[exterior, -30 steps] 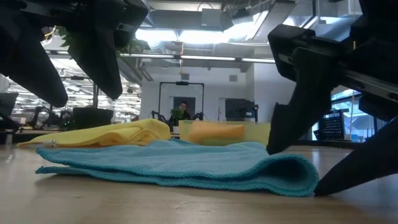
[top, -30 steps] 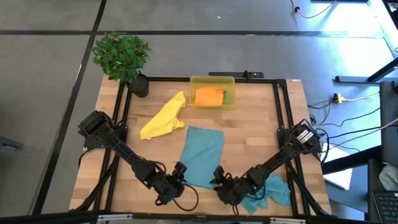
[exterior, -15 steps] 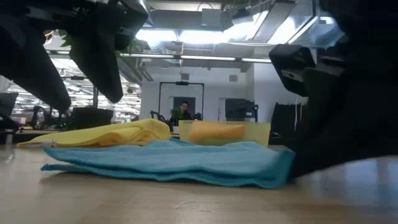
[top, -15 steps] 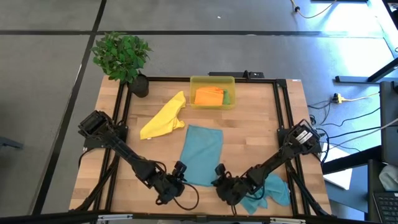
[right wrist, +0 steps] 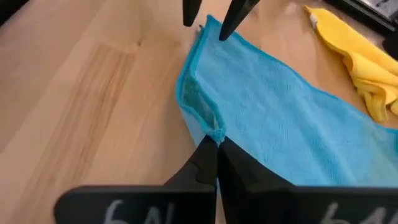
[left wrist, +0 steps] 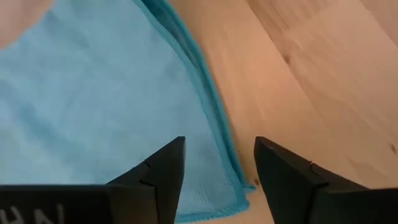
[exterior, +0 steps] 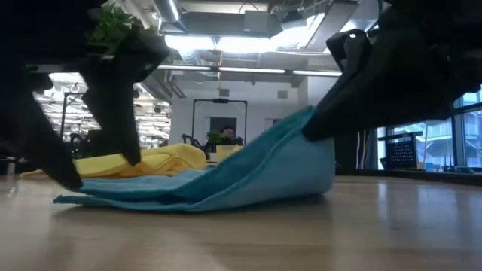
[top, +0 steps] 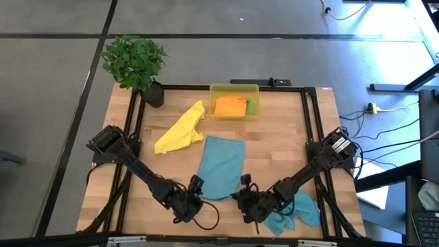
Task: Fold microfiber towels
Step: Fold the top blue microfiber cloth
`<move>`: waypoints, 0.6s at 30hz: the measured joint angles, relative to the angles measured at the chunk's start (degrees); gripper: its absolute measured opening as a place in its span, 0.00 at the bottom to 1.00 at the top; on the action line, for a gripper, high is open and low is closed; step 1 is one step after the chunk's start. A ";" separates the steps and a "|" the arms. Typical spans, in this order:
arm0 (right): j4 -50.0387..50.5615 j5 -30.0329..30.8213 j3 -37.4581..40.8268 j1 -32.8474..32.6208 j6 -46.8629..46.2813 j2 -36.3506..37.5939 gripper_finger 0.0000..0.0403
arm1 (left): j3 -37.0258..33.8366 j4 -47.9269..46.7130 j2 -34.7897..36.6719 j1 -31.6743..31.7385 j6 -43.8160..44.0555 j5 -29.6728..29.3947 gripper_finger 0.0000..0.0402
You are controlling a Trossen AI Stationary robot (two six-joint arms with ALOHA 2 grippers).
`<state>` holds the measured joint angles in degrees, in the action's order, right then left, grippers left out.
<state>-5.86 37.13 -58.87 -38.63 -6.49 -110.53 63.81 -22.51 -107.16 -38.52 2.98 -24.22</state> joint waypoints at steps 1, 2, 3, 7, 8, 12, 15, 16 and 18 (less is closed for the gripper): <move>0.29 -0.03 0.00 0.14 -0.56 0.07 0.00 | 0.00 0.33 0.06 -0.18 0.45 -0.71 0.48; 0.68 -0.07 0.00 0.33 -0.76 0.07 0.00 | 0.02 0.44 0.08 -0.42 0.91 -1.41 0.49; 0.77 -0.11 0.00 0.53 -0.86 0.07 0.00 | 0.02 0.11 0.08 -0.69 1.33 -2.05 0.51; 0.82 -0.11 0.00 1.22 -1.42 0.12 0.00 | 0.02 -1.59 -0.64 -1.09 4.66 -1.88 0.57; 0.82 -0.11 0.00 1.39 -2.01 0.19 0.00 | 0.02 -2.34 -1.15 -1.19 5.12 -1.83 0.59; 0.89 0.34 0.00 1.90 -3.79 0.98 0.00 | 0.23 -3.15 -2.15 -2.15 5.82 -3.19 0.62; 0.94 1.15 0.00 1.90 -3.92 1.85 0.00 | 0.28 -3.74 -2.85 -2.92 6.46 -5.89 0.61; 0.97 1.70 0.00 1.90 -3.95 2.14 0.00 | 0.28 -3.95 -2.93 -3.12 6.87 -6.64 0.61; 0.97 2.16 -0.03 1.90 -3.95 2.59 0.00 | 0.28 -4.40 -2.98 -3.32 7.83 -7.50 0.61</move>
<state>-4.89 39.29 -58.89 -36.73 -10.44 -107.94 64.10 -26.91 -110.15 -41.84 10.81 -31.72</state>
